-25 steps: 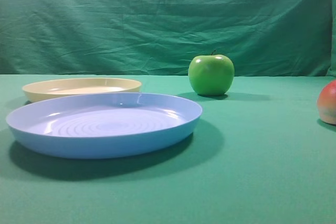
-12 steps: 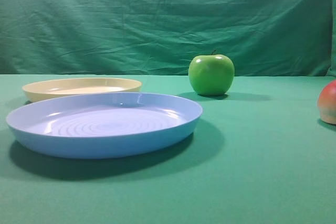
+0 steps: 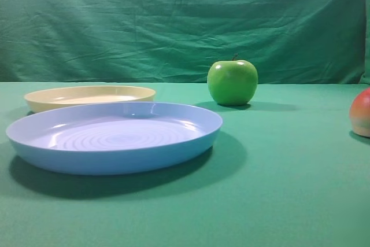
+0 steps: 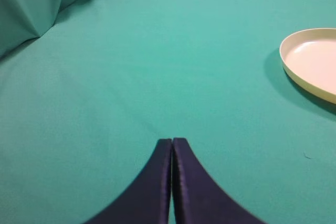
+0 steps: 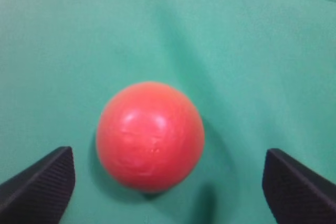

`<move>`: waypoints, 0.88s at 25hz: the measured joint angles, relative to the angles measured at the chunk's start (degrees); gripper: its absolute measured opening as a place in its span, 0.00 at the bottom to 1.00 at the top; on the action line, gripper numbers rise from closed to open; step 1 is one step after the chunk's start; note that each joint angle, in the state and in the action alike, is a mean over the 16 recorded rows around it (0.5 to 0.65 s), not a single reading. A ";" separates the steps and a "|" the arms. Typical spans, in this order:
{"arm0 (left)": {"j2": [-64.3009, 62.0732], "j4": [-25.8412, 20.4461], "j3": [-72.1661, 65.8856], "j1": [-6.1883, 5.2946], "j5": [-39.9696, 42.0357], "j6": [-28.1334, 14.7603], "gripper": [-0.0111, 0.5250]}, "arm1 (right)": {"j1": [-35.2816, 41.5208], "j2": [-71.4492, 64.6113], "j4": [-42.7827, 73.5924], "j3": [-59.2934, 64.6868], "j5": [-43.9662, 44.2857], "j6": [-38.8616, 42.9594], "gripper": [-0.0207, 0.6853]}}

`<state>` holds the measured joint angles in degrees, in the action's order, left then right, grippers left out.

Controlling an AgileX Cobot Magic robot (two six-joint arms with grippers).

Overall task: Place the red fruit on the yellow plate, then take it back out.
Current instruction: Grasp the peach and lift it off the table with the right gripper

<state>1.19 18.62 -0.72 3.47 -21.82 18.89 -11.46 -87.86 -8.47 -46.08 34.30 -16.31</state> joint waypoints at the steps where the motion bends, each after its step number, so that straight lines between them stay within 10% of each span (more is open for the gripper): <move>1: 0.00 0.00 0.00 0.00 0.00 0.00 0.02 | -0.03 -0.88 -0.06 -0.04 -0.77 -0.04 0.94; 10: 0.00 0.00 0.00 0.00 0.00 0.00 0.02 | -0.28 -6.36 -0.51 -0.27 -4.90 -0.60 0.86; 22: 0.00 0.00 0.00 0.00 0.00 0.00 0.02 | -0.46 -7.78 -0.25 -3.17 -3.43 -1.23 0.44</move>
<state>1.19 18.62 -0.72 3.47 -21.82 18.89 -11.92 -95.64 -8.72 -49.25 30.87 -17.54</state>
